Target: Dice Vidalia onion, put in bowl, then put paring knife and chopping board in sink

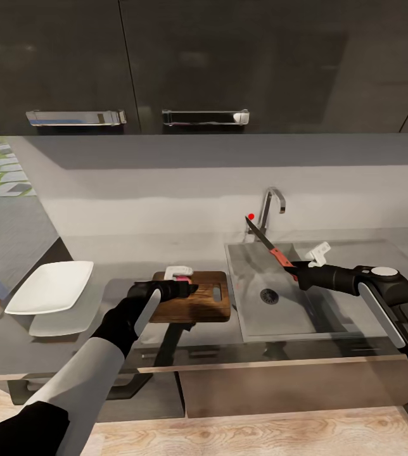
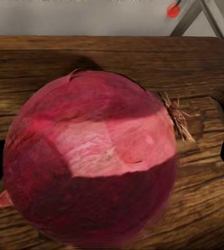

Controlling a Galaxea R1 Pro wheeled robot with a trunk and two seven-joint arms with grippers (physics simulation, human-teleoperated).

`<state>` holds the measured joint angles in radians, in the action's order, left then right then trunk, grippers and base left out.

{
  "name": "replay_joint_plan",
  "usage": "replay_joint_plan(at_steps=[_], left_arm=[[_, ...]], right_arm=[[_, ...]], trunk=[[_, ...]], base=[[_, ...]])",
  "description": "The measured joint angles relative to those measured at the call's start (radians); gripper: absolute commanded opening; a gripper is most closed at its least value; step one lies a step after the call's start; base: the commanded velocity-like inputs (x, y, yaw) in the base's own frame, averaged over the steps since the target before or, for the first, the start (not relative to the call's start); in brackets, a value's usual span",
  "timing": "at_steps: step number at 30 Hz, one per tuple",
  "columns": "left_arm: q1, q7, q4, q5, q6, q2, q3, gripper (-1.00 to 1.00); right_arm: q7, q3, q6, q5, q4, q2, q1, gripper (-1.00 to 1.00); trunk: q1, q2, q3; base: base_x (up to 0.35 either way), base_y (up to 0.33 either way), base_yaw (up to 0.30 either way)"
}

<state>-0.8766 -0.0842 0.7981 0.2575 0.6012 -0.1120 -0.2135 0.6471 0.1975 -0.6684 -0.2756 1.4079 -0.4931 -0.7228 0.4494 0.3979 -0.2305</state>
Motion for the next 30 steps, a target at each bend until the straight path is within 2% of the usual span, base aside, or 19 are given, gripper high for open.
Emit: replay_joint_plan(at_steps=[11,14,18,25,30], left_arm=[[0.0,0.0,0.003,0.0,-0.003,0.0,0.0,1.0],[0.0,0.0,0.02,-0.002,-0.03,0.0,0.0,1.0],[0.0,-0.001,0.068,-0.002,-0.062,0.002,-0.001,1.0],[0.001,0.003,0.198,-0.002,-0.062,0.025,-0.002,1.0],[0.002,0.004,0.235,-0.002,-0.059,0.037,-0.002,1.0]], right_arm=[[0.0,0.001,0.0,0.0,0.0,0.0,0.0,-1.0],[0.0,0.001,0.0,0.0,0.0,0.0,0.0,-1.0],[0.0,0.001,0.0,0.0,0.0,0.0,0.0,-1.0],[0.0,0.001,0.0,0.001,0.0,0.0,0.0,-1.0],[0.0,0.002,0.0,0.001,0.0,0.001,0.0,-1.0]], trunk=[[0.0,0.0,0.0],[0.0,0.0,0.0],[0.0,0.0,0.0],[0.0,0.0,0.0],[0.0,0.0,0.0]], base=[[0.0,0.0,0.0],[0.0,0.0,0.0],[0.0,0.0,0.0],[0.0,0.0,0.0],[0.0,0.0,0.0]])
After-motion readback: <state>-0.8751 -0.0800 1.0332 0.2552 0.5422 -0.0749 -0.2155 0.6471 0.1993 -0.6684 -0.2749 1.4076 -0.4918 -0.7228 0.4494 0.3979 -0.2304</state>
